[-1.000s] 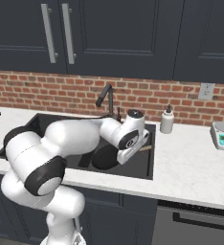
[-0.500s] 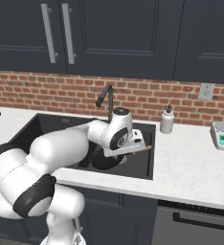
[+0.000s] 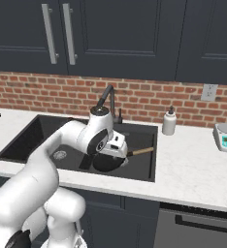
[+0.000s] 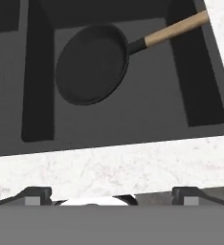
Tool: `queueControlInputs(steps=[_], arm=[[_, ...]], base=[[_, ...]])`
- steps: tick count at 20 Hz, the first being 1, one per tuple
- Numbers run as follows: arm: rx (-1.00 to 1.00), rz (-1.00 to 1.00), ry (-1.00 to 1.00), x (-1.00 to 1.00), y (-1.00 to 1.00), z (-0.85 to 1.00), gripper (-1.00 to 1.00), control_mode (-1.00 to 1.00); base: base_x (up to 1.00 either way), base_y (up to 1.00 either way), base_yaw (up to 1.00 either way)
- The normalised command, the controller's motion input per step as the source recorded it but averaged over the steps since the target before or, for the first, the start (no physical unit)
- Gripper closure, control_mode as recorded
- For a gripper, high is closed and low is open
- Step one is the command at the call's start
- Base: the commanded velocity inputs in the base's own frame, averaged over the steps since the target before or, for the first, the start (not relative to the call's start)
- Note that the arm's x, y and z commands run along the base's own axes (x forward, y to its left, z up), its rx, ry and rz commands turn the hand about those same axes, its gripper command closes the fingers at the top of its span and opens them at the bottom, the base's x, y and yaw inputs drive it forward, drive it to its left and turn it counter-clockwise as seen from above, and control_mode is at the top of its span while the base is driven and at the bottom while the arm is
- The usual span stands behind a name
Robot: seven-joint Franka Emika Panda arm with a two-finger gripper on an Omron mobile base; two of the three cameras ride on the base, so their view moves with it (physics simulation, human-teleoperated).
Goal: Pick the pan and sponge and place them into the sink. Then turn on the water.
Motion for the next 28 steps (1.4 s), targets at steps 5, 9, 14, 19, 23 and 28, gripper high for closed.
queueControlInputs(steps=[5, 9, 14, 19, 23, 28], arm=[[0.04, 0.00, -0.03, 0.00, 0.96, 0.14, -1.00, -1.00], [0.00, 0.05, 0.00, -0.02, 1.00, 0.21, -1.00, -1.00], [0.00, 0.14, 0.00, -0.02, 1.00, 0.40, -1.00, -1.00], [0.00, 0.11, 0.00, 0.00, 1.00, 0.39, -1.00, -1.00], [-0.02, 0.08, 0.02, 0.00, 1.00, 0.05, -1.00, -1.00], [0.00, 0.09, 0.01, 0.00, 1.00, -0.10, -1.00, -1.00]], base=[[0.00, 0.00, 0.00], [0.00, 0.00, 0.00], [0.00, 0.00, 0.00], [0.00, 0.00, 0.00], [0.00, 0.00, 0.00], [0.00, 0.00, 0.00]])
